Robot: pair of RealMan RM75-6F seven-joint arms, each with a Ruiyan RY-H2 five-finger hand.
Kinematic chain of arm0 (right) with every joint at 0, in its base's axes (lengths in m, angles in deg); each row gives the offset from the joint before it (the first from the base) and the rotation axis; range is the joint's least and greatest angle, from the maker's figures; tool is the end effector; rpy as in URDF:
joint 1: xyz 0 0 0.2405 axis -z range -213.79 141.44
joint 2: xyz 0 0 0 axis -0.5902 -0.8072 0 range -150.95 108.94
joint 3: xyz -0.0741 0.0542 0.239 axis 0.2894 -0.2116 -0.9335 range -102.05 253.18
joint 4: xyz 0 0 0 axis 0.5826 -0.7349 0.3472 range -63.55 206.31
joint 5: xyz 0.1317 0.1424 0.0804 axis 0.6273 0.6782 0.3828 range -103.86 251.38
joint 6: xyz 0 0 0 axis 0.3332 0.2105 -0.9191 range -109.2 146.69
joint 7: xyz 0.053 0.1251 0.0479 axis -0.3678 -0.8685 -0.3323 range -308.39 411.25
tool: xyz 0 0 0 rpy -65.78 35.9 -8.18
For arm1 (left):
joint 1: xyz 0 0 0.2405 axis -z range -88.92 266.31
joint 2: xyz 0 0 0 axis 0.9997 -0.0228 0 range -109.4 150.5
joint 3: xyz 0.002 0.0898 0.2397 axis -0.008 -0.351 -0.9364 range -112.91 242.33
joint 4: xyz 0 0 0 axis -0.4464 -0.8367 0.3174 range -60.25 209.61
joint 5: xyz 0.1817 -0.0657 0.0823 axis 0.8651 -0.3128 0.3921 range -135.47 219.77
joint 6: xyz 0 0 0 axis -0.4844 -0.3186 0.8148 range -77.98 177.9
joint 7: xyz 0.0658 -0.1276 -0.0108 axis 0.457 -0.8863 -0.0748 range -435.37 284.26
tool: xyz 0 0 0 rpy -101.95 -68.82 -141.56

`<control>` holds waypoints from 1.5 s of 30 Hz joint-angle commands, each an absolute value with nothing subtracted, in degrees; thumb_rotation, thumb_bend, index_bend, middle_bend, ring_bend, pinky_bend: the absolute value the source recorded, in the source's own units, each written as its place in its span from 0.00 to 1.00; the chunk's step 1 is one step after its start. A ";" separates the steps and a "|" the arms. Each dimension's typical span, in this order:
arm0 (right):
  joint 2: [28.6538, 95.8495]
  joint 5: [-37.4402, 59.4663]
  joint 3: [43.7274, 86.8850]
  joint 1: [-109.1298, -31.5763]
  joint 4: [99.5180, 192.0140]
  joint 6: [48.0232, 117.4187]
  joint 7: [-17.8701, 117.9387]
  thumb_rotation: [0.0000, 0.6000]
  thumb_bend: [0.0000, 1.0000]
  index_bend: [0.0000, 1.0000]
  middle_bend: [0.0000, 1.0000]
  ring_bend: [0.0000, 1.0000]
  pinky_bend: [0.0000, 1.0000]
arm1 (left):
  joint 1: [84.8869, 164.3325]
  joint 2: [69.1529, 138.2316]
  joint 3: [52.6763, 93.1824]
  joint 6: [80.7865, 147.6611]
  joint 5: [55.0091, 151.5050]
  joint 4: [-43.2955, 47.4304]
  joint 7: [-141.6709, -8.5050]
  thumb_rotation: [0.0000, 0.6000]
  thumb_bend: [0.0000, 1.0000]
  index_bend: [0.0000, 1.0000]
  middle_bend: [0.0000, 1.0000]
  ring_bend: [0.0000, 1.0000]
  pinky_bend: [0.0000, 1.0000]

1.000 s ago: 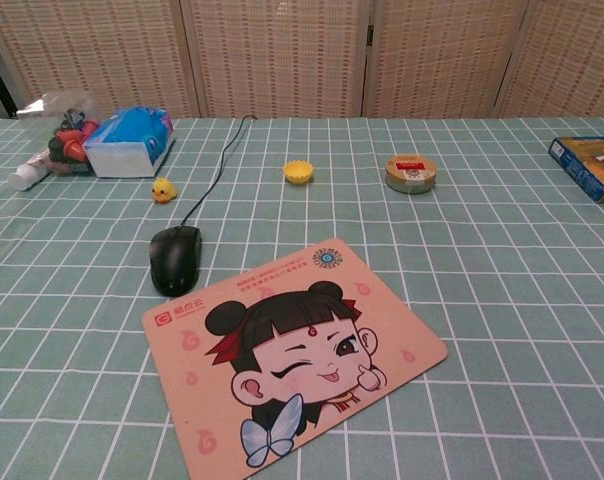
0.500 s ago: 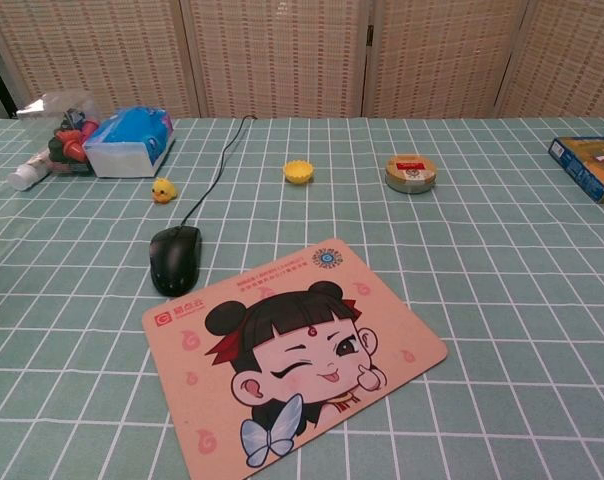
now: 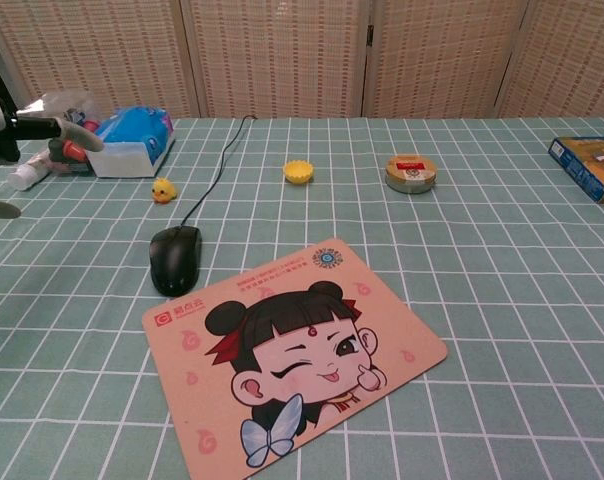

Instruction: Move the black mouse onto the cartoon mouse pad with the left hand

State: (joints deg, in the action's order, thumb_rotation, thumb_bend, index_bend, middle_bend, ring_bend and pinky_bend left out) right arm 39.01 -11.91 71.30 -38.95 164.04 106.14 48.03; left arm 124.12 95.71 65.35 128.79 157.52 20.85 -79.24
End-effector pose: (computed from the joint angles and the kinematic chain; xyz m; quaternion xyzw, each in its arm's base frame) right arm -0.3170 -0.1748 0.1908 0.5737 -0.3765 0.3977 0.6091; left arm -0.2455 0.3344 0.1107 -0.8482 0.0080 -0.3566 0.3915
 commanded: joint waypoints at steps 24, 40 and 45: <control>38.30 -11.16 70.92 -38.93 163.30 105.11 45.41 1.00 0.31 0.51 0.47 0.45 0.60 | 134.19 103.76 59.48 122.99 158.99 25.30 -71.68 1.00 0.11 0.21 1.00 1.00 1.00; 37.88 -10.63 70.68 -38.88 162.86 104.68 43.89 1.00 0.31 0.51 0.47 0.45 0.60 | 137.68 103.71 58.44 115.63 156.65 20.55 -62.74 1.00 0.11 0.23 1.00 1.00 1.00; 37.74 -10.48 70.58 -38.75 162.63 104.78 43.23 1.00 0.31 0.51 0.47 0.45 0.60 | 138.30 103.72 58.13 113.87 156.20 19.19 -59.55 1.00 0.11 0.23 1.00 1.00 1.00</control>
